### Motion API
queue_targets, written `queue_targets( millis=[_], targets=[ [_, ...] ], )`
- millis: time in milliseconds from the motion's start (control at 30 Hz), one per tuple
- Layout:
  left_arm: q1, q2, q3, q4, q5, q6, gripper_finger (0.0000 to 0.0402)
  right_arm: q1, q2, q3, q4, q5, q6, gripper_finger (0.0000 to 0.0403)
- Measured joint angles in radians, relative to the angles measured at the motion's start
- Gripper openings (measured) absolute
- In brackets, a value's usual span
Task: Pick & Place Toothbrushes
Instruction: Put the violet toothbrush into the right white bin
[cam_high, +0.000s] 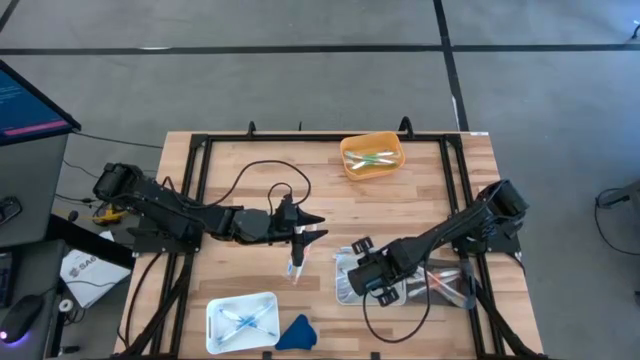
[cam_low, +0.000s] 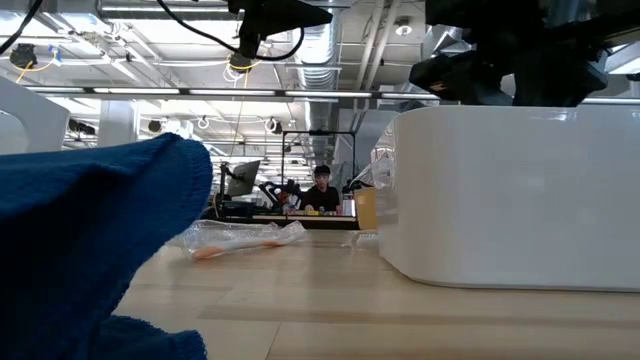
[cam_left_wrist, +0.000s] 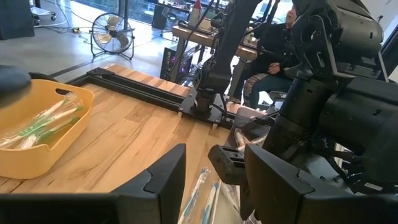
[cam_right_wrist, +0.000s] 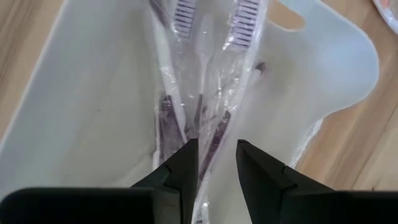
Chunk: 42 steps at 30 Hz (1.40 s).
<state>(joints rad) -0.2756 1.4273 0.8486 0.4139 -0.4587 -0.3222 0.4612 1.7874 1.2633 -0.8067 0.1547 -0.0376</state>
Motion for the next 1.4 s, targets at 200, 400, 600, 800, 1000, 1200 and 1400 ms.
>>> queue_targets(
  millis=[200,400,600,800,1000,1200,1400],
  targets=[
    [0.000,0.000,0.000,0.000,0.000,0.000,0.0157,-0.025,0.000,0.000,0.000,0.001,0.001,0.0102],
    [0.000,0.000,0.000,0.001,0.000,0.000,0.0157,-0.034,0.000,0.000,0.000,0.000,0.001,0.0102],
    [0.000,0.000,0.000,0.006,0.000,0.000,0.0157,-0.034,0.000,0.000,0.000,0.000,0.002,0.0102],
    [0.000,0.000,0.000,0.009,0.000,0.000,0.0157,-0.034,0.000,0.004,-0.013,0.000,0.001,0.0102],
    [0.000,0.000,0.000,0.014,0.000,0.000,0.0157,-0.020,-0.005,0.111,-0.201,0.000,0.063,0.0102],
    [0.000,0.000,0.000,0.015,0.000,0.000,0.0157,0.050,-0.165,0.146,-0.066,0.001,0.039,0.0102],
    [0.000,0.000,0.000,0.016,0.000,0.000,0.0157,0.160,-0.380,0.075,0.194,0.004,-0.012,0.0102]
  ],
)
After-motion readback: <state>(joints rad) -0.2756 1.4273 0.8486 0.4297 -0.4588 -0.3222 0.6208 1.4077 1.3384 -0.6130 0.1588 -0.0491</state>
